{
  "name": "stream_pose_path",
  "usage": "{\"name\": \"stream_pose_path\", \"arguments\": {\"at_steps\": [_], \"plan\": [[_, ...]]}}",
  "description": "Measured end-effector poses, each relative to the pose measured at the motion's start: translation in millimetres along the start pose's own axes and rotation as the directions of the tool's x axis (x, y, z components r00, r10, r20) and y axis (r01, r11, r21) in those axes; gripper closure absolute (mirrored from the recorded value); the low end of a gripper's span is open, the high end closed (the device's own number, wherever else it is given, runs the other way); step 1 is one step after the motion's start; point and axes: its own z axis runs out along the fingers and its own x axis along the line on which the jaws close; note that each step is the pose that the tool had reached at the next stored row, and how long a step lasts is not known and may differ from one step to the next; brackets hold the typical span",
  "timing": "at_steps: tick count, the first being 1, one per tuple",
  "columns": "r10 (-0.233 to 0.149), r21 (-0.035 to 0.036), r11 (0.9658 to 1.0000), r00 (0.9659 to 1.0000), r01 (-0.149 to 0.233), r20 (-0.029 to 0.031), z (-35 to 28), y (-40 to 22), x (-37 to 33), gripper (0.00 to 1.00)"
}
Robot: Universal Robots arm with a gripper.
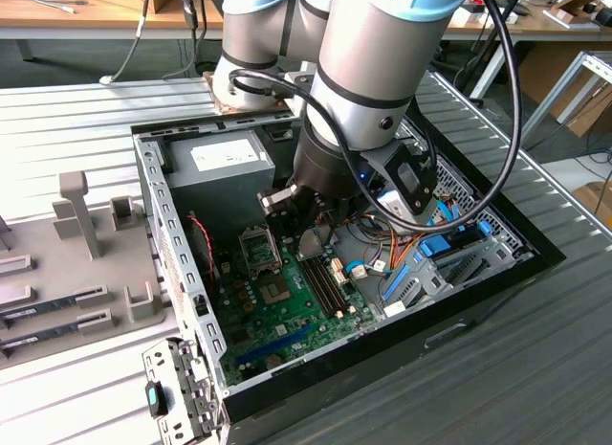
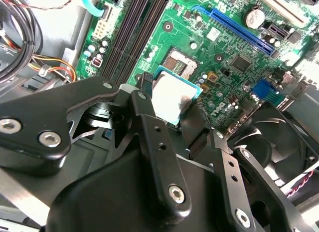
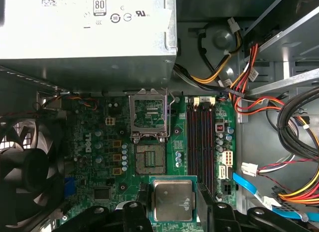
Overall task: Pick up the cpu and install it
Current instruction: 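Pick up the cpu and move it towards the insertion slot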
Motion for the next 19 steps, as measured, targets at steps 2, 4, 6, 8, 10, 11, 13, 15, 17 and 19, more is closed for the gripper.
{"name": "stream_pose_path", "arguments": {"at_steps": [2,4,6,8,10,11,13,15,17,19], "plan": [[0.0,0.0,1.0,1.0,0.0,0.0,0.6,-0.1,0.0,0.53],[0.0,0.0,1.0,1.0,0.0,0.0,1.2,-0.1,0.0,0.53],[0.0,0.0,1.0,1.0,0.0,0.0,1.7,-0.1,0.0,0.53],[0.0,0.0,1.0,1.0,0.0,0.0,2.2,-0.2,0.0,0.53],[0.0,0.0,1.0,1.0,0.0,0.0,2.8,-0.2,0.1,0.53],[0.0,-0.0001,1.0,1.0,0.0,0.0,3.1,-0.2,0.1,0.53],[0.0,0.0,1.0,1.0,0.0,0.0,3.8,-0.2,0.1,0.53],[0.0,0.0,1.0,1.0,0.0,0.0,4.7,-0.2,0.1,0.53],[0.0,0.0011,1.0,1.0,0.0,0.0001,5.2,0.4,0.0,0.53],[0.0,0.0036,1.0,1.0,0.0,0.0,5.6,3.4,0.1,0.53]]}}
